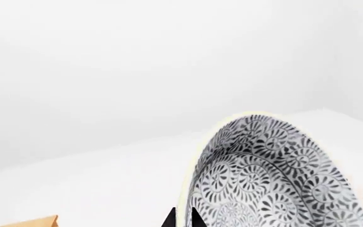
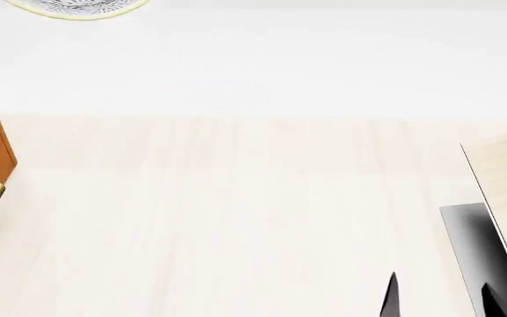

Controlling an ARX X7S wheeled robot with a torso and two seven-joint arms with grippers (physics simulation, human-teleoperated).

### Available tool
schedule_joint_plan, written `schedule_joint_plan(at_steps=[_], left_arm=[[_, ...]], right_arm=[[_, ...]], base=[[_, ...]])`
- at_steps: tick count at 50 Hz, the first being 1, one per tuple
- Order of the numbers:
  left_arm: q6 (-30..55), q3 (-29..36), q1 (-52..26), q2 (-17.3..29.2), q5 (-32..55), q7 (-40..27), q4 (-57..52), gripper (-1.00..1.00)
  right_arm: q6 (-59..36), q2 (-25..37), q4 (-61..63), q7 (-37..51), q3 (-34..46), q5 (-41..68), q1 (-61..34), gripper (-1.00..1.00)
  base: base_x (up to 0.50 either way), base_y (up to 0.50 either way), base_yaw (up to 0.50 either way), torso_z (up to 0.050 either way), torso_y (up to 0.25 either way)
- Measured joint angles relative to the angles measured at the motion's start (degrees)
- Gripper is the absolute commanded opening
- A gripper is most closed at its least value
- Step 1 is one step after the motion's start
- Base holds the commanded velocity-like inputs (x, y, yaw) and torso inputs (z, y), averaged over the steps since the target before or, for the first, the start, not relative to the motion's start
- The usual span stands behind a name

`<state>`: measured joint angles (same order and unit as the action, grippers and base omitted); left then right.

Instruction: Close the top drawer of the cabinet and put the bowl on top of it.

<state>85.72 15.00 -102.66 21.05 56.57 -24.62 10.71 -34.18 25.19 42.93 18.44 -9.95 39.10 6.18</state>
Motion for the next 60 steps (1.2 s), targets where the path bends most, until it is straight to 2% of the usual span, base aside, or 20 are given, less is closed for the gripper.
schedule_joint_plan(at_steps=[20,35,44,60], left_arm=[[-6.27,0.95,-14.7,4.17,-8.1,-1.83,17.23,-1.0],[-10.26,1.6,-21.85,7.33,-13.21,-2.35,26.86,-1.0],[-14.57,1.61,-25.08,8.67,-16.85,-4.53,32.82,-1.0],[-20.18,-3.98,-26.79,11.82,-18.96,-10.63,41.62,-1.0]], right_arm=[[0.14,0.54,0.54,0.32,0.11,0.43,0.23,1.0],[0.55,0.67,0.33,0.37,0.32,0.55,0.44,1.0],[0.94,0.69,-0.01,0.3,0.49,0.51,0.52,1.0],[1.75,0.75,-0.44,0.16,0.44,0.53,1.09,1.0]], base=[[0.0,0.0,0.0,0.0,0.0],[0.0,0.0,0.0,0.0,0.0],[0.0,0.0,0.0,0.0,0.001],[0.0,0.0,0.0,0.0,0.0]])
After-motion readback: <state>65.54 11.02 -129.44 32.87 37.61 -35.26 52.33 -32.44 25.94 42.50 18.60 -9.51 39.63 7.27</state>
